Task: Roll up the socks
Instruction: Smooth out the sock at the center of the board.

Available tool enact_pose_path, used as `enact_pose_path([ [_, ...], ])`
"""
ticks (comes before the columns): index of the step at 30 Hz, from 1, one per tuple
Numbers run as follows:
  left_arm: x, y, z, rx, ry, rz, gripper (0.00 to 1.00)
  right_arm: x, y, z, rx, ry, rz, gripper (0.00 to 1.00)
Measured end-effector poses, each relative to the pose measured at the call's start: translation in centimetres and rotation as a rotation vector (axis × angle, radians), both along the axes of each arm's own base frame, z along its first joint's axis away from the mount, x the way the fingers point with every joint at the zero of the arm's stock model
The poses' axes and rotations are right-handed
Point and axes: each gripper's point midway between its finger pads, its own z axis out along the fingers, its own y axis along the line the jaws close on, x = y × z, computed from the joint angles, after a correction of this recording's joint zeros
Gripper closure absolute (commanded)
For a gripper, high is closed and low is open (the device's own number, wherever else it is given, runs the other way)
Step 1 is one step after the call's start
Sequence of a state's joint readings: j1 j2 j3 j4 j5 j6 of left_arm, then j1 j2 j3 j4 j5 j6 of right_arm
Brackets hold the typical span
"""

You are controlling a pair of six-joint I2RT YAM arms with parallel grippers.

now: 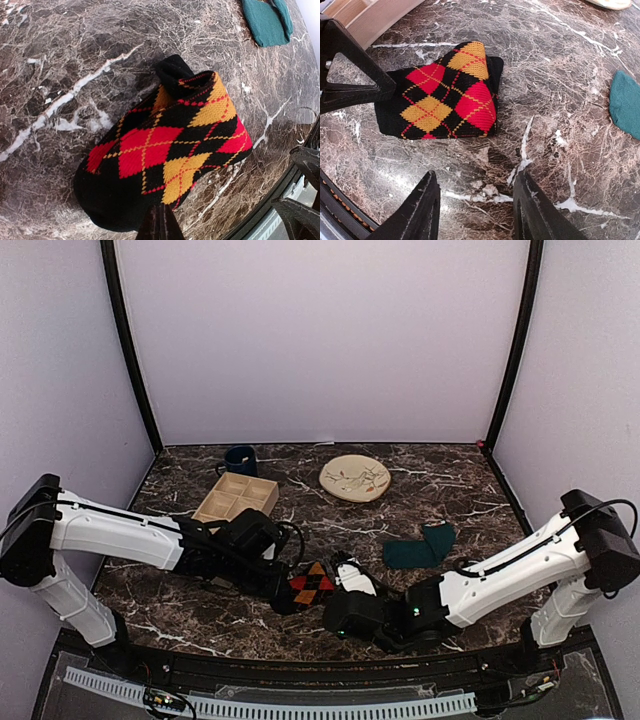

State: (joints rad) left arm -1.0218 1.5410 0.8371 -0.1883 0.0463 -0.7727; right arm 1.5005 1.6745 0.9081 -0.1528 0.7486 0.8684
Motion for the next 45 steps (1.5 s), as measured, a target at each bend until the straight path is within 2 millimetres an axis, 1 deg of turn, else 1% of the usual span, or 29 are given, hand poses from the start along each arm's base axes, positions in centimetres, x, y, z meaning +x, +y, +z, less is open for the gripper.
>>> enact_pose_path([
  [4, -0.2, -0.1, -0.2, 0.004, 0.006, -0.007, 0.97, 0.1, 0.1, -0.2, -0.006, 0.001, 0.004, 0.55],
  [18, -0.4, 0.1, -1.5, 0.031, 0.031, -0.012, 0.99, 0.7, 0.2, -1.9, -0.034, 0.022, 0.016, 0.55],
  [26, -0.7, 0.5, -2.2, 0.049, 0.042, -0.012, 1.00, 1.1, 0.0, -3.0, -0.053, 0.021, 0.021, 0.60],
  [37, -0.9, 0.8, -2.7, 0.063, 0.051, -0.012, 1.00, 2.9, 0.7, -3.3, -0.037, -0.004, 0.024, 0.63],
  [42, -1.0, 1.1, -3.2, 0.077, 0.059, -0.011, 1.00, 3.4, 0.8, -4.4, -0.034, -0.003, 0.027, 0.68],
  [44, -1.1, 1.2, -3.3, 0.083, 0.063, -0.011, 1.00, 3.5, 0.8, -5.0, -0.035, -0.002, 0.030, 0.68],
  [45, -1.2, 1.3, -3.4, 0.086, 0.065, -0.011, 1.00, 3.6, 0.8, -5.3, -0.034, -0.002, 0.030, 0.72],
])
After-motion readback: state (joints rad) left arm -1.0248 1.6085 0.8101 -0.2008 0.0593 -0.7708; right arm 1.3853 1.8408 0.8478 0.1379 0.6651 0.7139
